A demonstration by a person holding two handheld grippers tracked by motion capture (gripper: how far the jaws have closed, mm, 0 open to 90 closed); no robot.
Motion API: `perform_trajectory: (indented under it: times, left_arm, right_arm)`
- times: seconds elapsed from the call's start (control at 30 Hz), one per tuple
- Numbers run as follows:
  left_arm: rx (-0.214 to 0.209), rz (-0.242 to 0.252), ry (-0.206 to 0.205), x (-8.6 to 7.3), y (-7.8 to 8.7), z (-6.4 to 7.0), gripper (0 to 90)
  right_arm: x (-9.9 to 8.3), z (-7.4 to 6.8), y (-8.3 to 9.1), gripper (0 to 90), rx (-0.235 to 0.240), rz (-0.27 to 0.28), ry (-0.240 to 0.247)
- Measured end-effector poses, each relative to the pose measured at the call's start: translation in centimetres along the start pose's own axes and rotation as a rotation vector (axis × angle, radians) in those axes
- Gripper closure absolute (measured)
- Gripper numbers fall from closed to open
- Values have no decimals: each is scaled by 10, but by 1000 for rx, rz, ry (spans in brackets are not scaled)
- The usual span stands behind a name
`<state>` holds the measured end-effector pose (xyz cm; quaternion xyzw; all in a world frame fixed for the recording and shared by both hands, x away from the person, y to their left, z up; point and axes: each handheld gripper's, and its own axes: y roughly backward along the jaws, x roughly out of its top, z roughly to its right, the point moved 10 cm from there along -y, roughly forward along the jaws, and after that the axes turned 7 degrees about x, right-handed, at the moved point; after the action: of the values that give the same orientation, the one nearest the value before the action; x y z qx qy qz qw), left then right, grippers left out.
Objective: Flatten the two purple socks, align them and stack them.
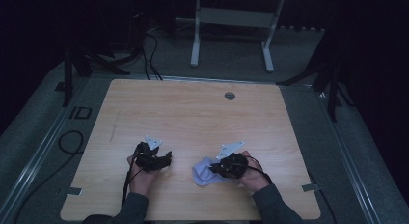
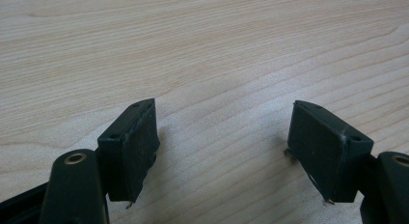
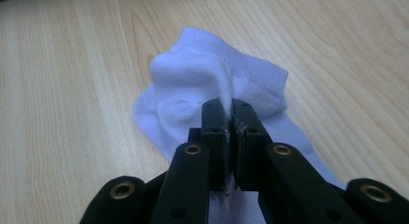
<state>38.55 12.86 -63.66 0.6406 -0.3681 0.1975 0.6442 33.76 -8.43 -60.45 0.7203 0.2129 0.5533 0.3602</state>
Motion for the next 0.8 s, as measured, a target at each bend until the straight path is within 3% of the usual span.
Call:
perform_trajectory:
  times: [0.27, 0.63, 0.8]
  left_arm:
    - [0, 0, 0, 0, 0, 0, 265]
    - [2, 0, 3, 0, 0, 0, 268]
    - [-2, -13, -1, 0, 4, 2, 380]
  right_arm:
    - [1, -4, 1, 849, 33, 4, 17]
    - [-5, -15, -6, 824, 114, -35, 49]
    - [-10, -14, -13, 807, 110, -67, 50]
